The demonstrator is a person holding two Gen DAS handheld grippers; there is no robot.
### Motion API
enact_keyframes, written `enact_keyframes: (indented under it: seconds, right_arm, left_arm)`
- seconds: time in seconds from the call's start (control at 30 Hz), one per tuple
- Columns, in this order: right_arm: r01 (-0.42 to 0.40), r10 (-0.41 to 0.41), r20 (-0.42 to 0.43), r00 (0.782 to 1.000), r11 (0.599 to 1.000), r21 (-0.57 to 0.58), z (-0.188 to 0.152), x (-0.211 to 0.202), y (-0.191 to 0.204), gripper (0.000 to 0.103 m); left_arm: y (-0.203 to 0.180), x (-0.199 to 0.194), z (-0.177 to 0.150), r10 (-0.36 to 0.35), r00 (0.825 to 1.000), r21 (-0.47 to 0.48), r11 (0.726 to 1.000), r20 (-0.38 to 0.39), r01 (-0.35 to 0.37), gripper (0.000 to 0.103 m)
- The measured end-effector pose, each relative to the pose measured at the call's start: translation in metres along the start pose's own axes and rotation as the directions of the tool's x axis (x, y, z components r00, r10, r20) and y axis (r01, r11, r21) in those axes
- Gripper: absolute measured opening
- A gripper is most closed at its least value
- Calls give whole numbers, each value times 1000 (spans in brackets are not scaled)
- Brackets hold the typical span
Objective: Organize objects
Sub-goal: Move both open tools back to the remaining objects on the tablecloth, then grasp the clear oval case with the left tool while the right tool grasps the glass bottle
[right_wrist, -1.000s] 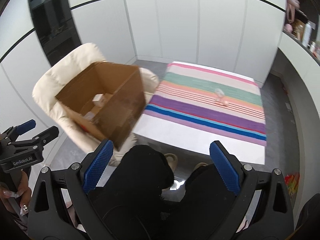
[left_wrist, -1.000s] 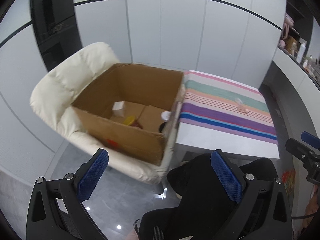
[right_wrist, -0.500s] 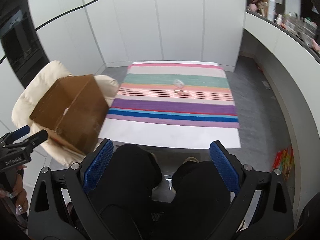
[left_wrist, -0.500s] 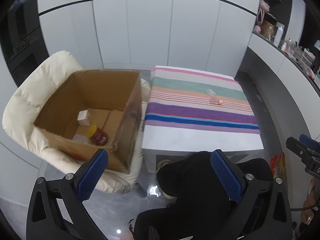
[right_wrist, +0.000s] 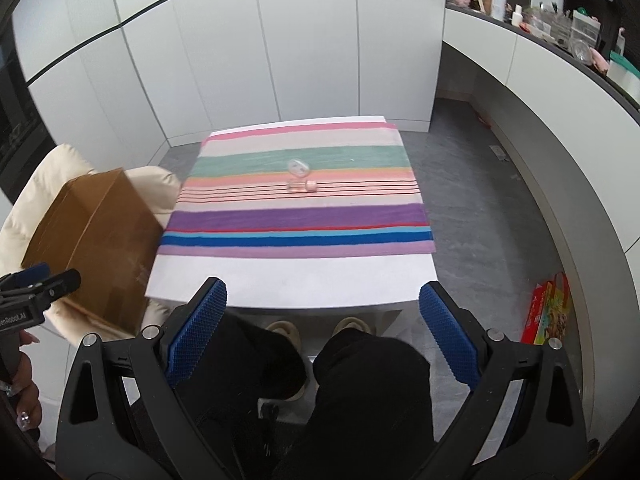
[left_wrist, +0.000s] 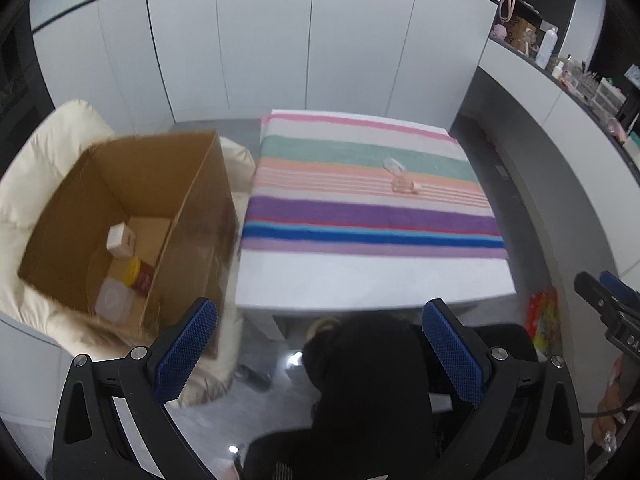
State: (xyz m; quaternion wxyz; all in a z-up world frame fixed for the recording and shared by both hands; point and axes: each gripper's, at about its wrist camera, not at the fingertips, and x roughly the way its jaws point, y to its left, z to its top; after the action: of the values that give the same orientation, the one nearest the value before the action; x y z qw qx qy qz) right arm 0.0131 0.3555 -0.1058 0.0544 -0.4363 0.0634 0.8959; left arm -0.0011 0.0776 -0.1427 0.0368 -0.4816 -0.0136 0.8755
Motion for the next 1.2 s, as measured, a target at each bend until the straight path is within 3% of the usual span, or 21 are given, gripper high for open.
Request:
enact_keyframes:
  seconds: [0.33, 0.57, 0.73, 1.0, 1.2]
  right_arm:
    - [32, -32, -36, 999, 999, 6, 51, 86, -19, 99]
    - [20, -20, -84, 996, 1000, -2, 93, 176, -16, 99]
    - [14, -17, -100, 995, 999, -32, 113, 242, -1, 99]
    - [1, -14, -156, 988, 996, -86, 118, 351, 28, 99]
    - [-13, 28, -169, 985, 996, 86, 117, 392, 31, 96]
  left_arm:
    - [-34, 78, 83, -7, 1000, 2, 1000, -28, 7, 103]
    - [-51, 153, 139, 65, 998, 33, 997, -8, -64, 103]
    - [-56, 216, 172, 52, 998, 20, 998, -30, -51, 103]
    - [-68, 306, 197, 58, 995, 24, 998, -83, -56, 103]
    - [-74, 347, 200, 60, 994, 26, 998, -91, -58, 103]
